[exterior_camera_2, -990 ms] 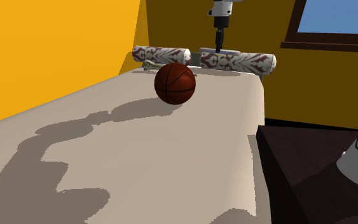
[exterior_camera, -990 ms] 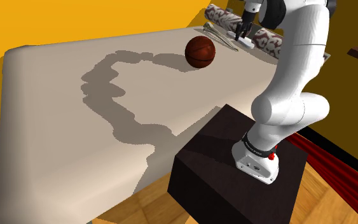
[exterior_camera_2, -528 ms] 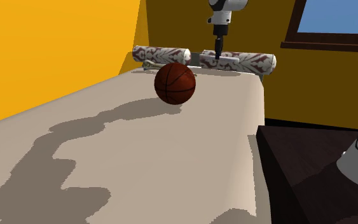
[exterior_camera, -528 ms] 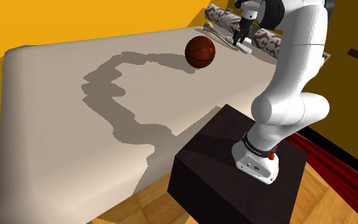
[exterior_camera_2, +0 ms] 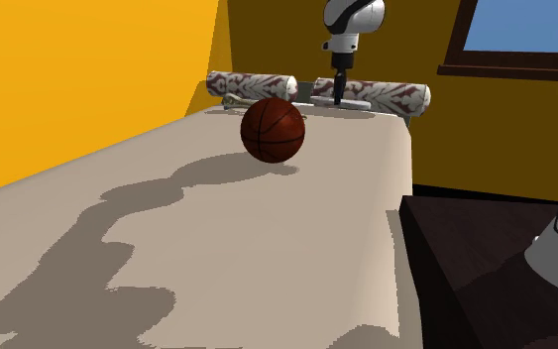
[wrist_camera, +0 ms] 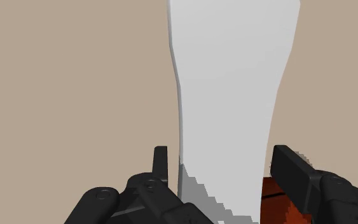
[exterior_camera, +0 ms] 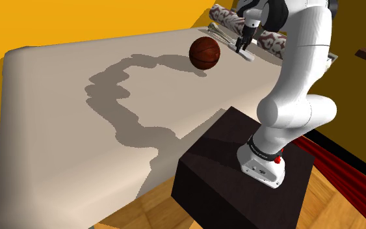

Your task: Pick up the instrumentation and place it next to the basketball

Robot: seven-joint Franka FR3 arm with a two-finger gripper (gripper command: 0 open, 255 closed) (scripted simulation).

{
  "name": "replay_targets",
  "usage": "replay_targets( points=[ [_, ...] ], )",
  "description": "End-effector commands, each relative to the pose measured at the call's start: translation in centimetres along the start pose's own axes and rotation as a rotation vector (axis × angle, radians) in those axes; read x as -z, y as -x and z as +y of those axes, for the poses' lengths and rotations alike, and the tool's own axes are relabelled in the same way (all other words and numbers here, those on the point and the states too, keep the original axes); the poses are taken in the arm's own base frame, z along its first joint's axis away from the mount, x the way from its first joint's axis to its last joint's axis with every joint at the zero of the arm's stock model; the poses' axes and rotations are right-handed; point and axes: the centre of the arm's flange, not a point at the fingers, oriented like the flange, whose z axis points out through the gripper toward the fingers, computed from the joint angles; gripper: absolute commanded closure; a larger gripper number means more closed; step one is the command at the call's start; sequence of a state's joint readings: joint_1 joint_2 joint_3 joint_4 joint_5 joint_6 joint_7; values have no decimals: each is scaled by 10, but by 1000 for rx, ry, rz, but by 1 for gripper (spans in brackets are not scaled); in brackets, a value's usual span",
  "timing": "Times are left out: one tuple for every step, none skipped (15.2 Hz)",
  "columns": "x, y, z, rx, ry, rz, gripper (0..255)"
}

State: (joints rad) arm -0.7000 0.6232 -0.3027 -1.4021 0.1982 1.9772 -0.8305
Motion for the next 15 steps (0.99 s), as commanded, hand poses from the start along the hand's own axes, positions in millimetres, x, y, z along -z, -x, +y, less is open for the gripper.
replay_targets(
  points=[
    [-11, 0, -1, 0, 1, 1, 255],
    [-16, 0, -1, 0, 1, 1, 255],
    [-21, 0, -1, 0, 1, 1, 255],
    [-27, 0, -1, 0, 1, 1, 255],
    [-32, 0, 0, 0, 1, 1, 255],
    [-37, 0, 0, 0, 1, 1, 255],
    [-42, 0, 0, 0, 1, 1, 255],
    [-48, 0, 0, 0, 1, 1, 255],
    [-53, 0, 0, 0, 1, 1, 255],
    [-58, 0, 0, 0, 1, 1, 255],
    [-64, -1, 0, 0, 1, 1, 255],
    [-69, -1, 0, 0, 1, 1, 255],
    [-74, -1, 0, 0, 1, 1, 255],
    [-79, -1, 0, 0, 1, 1, 255],
    [-85, -1, 0, 0, 1, 1, 255]
  ],
)
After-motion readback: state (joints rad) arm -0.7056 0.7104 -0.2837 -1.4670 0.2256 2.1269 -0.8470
